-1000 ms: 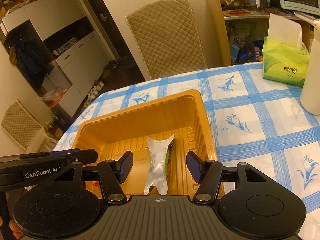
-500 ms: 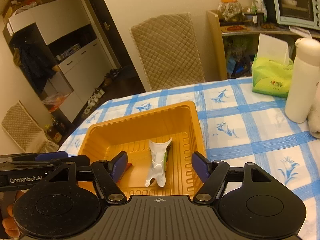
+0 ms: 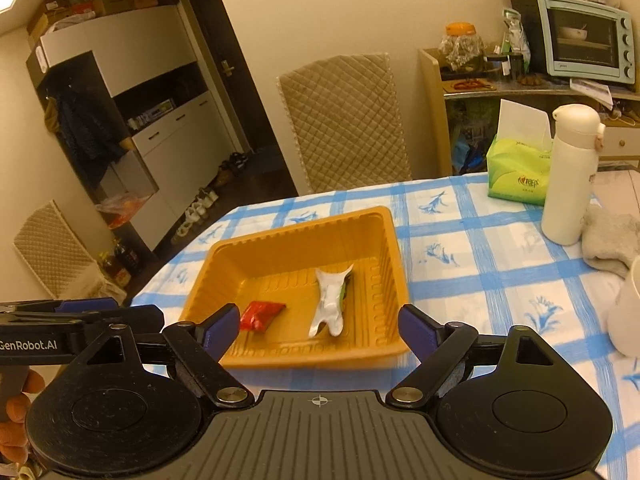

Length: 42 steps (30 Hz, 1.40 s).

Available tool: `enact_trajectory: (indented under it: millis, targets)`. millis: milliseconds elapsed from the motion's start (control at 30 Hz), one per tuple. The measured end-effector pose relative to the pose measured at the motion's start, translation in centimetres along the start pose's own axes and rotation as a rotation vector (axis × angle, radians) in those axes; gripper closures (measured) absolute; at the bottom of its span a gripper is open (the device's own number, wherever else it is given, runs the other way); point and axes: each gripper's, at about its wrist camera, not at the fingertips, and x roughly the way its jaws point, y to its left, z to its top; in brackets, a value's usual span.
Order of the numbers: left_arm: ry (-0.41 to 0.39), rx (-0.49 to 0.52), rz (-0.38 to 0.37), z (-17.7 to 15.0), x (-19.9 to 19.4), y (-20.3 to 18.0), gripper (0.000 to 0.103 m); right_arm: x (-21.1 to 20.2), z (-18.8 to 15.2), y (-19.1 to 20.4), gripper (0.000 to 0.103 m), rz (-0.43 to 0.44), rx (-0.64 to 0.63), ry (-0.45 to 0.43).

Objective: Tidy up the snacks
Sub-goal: 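Withdraw both grippers from the basket back toward the remaining snacks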

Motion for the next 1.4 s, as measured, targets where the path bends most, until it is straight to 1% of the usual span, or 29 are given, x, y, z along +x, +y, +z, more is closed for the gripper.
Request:
enact_trajectory:
  millis: [300,433,700,900,1100,1400]
  targets:
    - [-0.01,-0.025,-0.02,-3.4,-4.6,-0.5,0.016,-3.9,-3.3,1.3,0.016,0.028,0.007,0.016]
    - [-0.001,-0.025,-0.022,-5.1,-5.9,-0.5,0.016,-5.3,-5.0,1.7,0.015,0.04,0.003,0.038]
    - [0.032,-0.037,-0.007,-8.6,-7.7,0.2,0.016,-7.3,-8.1,2.2,0.015,0.044,-0.045,0.077]
    - [0.044,-0.014,0.016,-10.8,-8.5,0.3,0.016,-7.7,-10.0,2.1,0.015,0.032,-0.073,0.117]
    - [0.088,-0.035,0.026,-12.8,-8.3,0.6,0.016,-7.3,-12.0,2.0,0.015,0.03,-0.071,0.172]
    - [0.143,-0.042,0.056,-15.3,-7.6,1.0,0.017,-6.0,-14.8,2.5,0.015,0.042,-0.105,0.25]
